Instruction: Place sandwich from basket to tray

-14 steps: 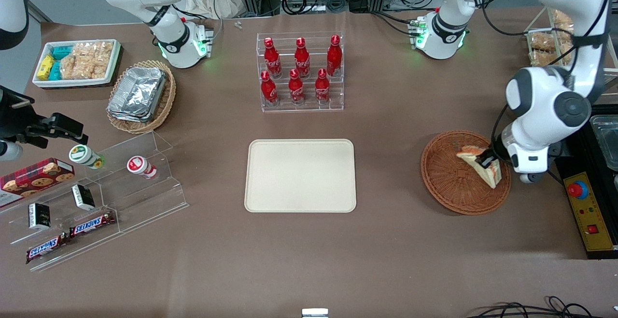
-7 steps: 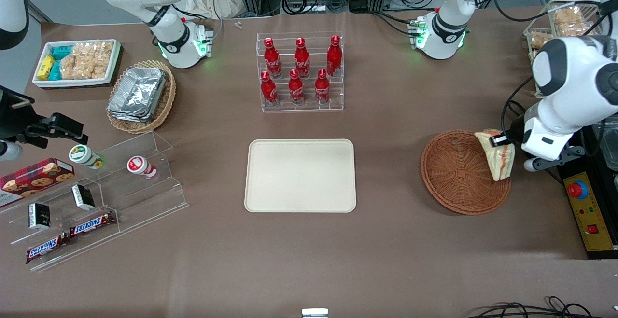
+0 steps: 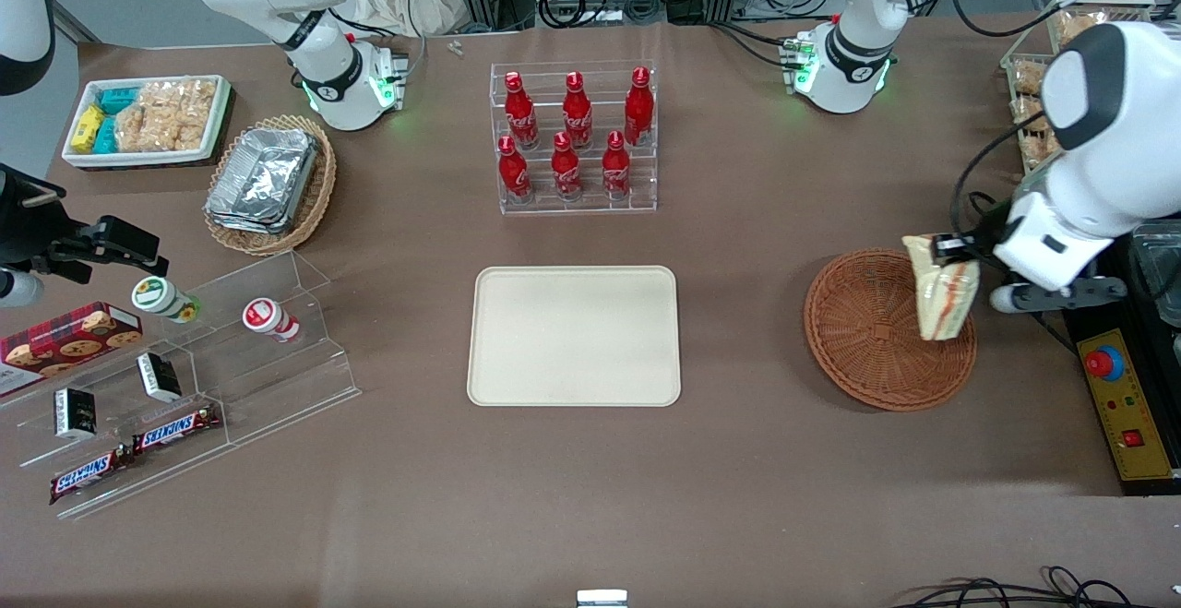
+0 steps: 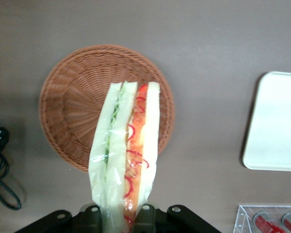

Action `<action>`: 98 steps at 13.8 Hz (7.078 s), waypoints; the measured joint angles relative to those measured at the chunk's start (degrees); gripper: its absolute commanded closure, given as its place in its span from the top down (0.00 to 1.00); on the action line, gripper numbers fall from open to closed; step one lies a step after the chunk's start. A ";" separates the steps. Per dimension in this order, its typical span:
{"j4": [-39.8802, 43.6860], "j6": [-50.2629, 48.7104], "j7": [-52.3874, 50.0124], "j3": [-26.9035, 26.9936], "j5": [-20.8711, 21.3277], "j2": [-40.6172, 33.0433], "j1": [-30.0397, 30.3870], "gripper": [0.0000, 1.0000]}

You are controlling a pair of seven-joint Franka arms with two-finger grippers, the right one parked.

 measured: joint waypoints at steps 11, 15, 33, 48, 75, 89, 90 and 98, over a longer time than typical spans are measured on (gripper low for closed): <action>1.37 9.60 -24.72 -18.65 6.66 6.71 -5.67 0.00; 1.58 15.99 -32.79 -18.89 9.62 12.91 -11.31 0.00; 8.26 26.02 -46.39 -18.72 24.79 35.61 -18.52 0.00; 8.62 26.13 -50.78 -18.56 26.09 35.89 -18.52 1.00; 24.65 -7.44 -22.95 -18.32 12.01 20.30 -1.57 1.00; 16.10 -20.25 -11.38 -14.32 3.24 -0.98 6.57 1.00; 15.19 -20.24 -10.42 -12.81 3.13 -2.39 5.68 1.00; 5.01 -15.19 -4.82 -4.07 3.01 -11.25 0.30 1.00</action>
